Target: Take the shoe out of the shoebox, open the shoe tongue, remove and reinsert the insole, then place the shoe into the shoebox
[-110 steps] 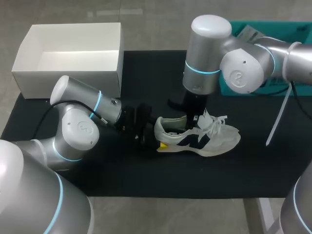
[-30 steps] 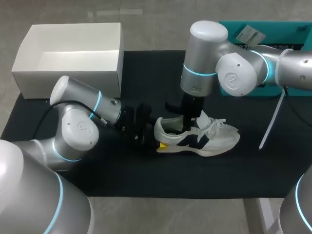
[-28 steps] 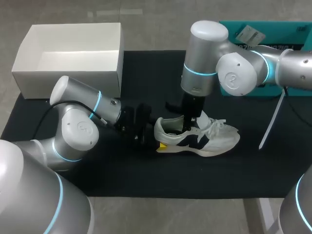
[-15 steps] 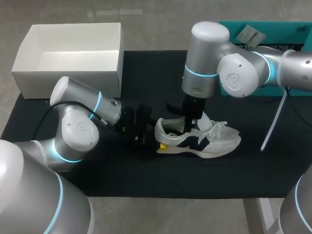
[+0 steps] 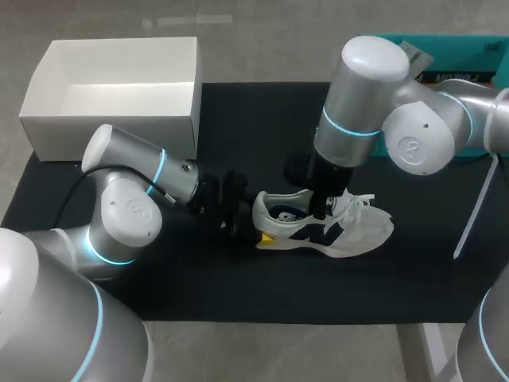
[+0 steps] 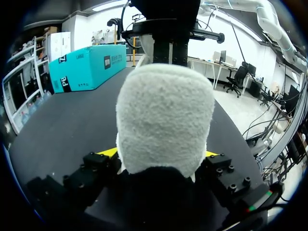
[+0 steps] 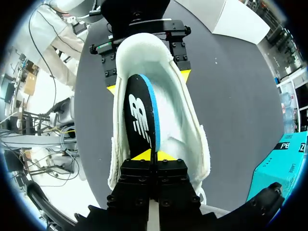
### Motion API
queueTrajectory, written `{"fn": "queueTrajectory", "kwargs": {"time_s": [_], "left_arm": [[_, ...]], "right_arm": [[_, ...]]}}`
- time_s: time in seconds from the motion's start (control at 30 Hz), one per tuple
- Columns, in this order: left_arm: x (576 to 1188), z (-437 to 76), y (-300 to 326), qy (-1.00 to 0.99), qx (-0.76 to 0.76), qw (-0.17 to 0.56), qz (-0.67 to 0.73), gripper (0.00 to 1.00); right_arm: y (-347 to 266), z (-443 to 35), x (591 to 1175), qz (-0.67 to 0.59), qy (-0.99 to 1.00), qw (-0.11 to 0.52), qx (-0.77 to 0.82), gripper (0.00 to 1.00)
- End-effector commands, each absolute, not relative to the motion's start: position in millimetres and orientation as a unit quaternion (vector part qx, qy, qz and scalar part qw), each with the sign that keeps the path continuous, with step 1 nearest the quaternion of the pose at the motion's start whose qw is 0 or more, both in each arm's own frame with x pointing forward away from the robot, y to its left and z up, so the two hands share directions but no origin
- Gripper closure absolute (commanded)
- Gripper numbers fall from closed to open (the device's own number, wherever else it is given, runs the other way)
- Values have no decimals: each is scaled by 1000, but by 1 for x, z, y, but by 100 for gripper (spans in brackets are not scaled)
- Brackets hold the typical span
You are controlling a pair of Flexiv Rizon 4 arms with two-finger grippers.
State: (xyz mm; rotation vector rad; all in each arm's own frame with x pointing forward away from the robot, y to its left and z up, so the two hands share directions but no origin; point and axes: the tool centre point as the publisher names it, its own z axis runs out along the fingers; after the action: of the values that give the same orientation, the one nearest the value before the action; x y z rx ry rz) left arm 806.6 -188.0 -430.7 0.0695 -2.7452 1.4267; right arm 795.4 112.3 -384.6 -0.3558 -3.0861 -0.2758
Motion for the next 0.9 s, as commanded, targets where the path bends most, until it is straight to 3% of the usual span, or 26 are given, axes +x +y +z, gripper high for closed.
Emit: {"fn": "queueTrajectory", "kwargs": {"time_s": [0.03, 0.4, 0.9], "left_arm": [[809, -432, -187, -887, 23, 23, 460, 100], [809, -432, -187, -887, 23, 23, 460, 100], [809, -432, -187, -887, 23, 23, 460, 100]], "right_arm": [[98, -381, 794, -133, -986, -7, -97, 100], [109, -380, 822, -217, -976, 16, -22, 100], [132, -337, 835, -261, -965, 31, 12, 100]]}}
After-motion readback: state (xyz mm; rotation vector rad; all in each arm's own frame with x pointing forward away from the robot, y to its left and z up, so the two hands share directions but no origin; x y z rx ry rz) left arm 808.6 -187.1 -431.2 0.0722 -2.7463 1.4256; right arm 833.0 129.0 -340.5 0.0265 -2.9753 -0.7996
